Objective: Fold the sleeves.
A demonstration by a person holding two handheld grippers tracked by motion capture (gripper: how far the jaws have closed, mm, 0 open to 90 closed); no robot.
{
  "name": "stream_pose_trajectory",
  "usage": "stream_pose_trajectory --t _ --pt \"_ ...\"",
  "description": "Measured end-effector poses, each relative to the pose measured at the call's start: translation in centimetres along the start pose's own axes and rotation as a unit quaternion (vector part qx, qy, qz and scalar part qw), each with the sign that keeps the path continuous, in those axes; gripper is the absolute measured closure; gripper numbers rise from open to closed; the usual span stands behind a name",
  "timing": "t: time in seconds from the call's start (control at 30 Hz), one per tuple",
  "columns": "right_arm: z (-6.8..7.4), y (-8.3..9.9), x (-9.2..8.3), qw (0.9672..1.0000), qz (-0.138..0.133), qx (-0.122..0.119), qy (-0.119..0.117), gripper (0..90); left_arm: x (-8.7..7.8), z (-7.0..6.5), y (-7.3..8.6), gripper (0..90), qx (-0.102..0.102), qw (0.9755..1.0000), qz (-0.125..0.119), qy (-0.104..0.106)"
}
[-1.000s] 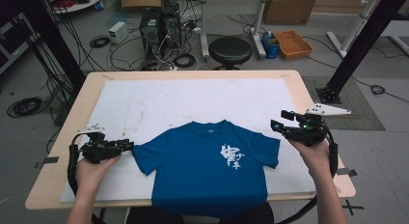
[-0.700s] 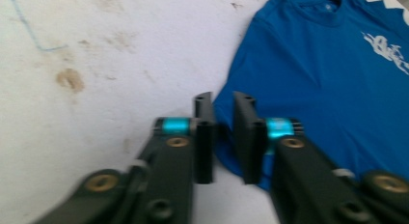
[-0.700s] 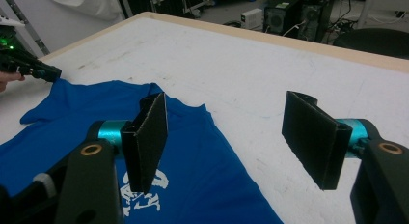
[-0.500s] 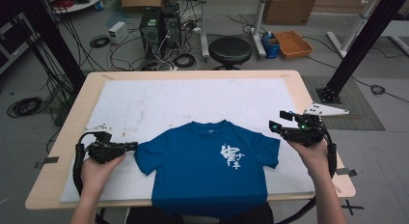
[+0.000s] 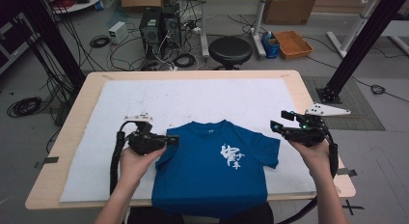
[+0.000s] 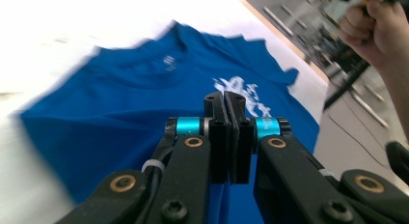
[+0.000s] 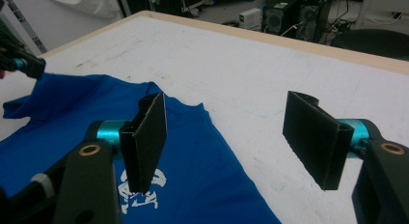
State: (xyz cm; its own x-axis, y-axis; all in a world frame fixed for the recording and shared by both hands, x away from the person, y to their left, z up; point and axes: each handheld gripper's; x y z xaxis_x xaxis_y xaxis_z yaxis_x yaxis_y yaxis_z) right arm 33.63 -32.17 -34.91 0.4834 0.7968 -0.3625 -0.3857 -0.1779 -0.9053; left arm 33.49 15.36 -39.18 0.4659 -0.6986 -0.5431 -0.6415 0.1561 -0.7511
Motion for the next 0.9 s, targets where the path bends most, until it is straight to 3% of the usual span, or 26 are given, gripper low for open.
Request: stream_pose_trajectory --t 0.13,0.27,0.3,0.33,0.37,0.4,0.53,0.63,0.67,0.7,0.9 --pt "-0.2 0.1 -0.1 1.0000 0.002 0.003 0.005 32.3 2.7 -0.6 0.0 88.5 0.001 0.9999 0.013 0.005" --pt "-0.5 0.4 -0.1 0.9999 0.003 0.010 0.010 32.3 4.6 -0.6 0.0 88.2 0.001 1.0000 0.008 0.004" --pt "-0.5 0.4 -0.1 0.9998 0.004 0.013 0.013 32.4 4.7 -0.5 0.0 85.5 0.007 1.0000 0.001 0.002" --pt "-0.6 0.5 -0.1 0.9997 0.006 0.018 0.018 32.4 4.8 -0.5 0.0 75.4 0.006 1.0000 -0.005 -0.003" --pt "-0.8 0.6 -0.1 0.9995 0.006 0.022 0.024 32.4 4.7 -0.3 0.0 68.3 0.004 0.9999 -0.011 0.005" --pt "-0.9 0.7 -0.1 0.9990 0.009 0.029 0.032 32.4 4.4 -0.2 -0.1 62.7 0.009 0.9997 -0.021 0.013" --pt "-1.7 1.5 -0.2 0.9964 0.017 0.057 0.061 37.7 2.4 -0.1 -0.1 51.8 0.039 0.9973 -0.062 -0.003" --pt "-2.5 2.4 -0.5 0.9936 0.027 0.079 0.076 47.5 0.4 0.8 0.1 47.0 0.068 0.9938 -0.083 -0.031" --pt "-2.5 2.4 -0.5 0.9936 0.027 0.079 0.076 47.5 0.4 0.8 0.1 45.4 0.068 0.9938 -0.083 -0.031" --pt "-3.2 3.3 -0.7 0.9911 0.036 0.096 0.085 53.3 -0.8 1.6 0.5 42.9 0.076 0.9909 -0.098 -0.052" --pt "-5.0 5.8 0.3 0.9848 0.074 0.136 0.078 62.4 -4.1 4.4 1.6 42.7 0.062 0.9877 -0.120 -0.078"
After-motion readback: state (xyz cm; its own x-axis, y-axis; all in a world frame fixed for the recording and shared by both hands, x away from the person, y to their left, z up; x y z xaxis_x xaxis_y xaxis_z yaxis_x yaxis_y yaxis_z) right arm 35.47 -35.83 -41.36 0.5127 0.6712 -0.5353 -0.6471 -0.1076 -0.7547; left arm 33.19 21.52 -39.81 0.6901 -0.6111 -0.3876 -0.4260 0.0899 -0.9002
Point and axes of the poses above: each handheld gripper's, and its own axes: x roughly forward along the jaws, y roughly out of its underside, z roughly to its left, and after that the axes turned 12 degrees about -y, right-handed
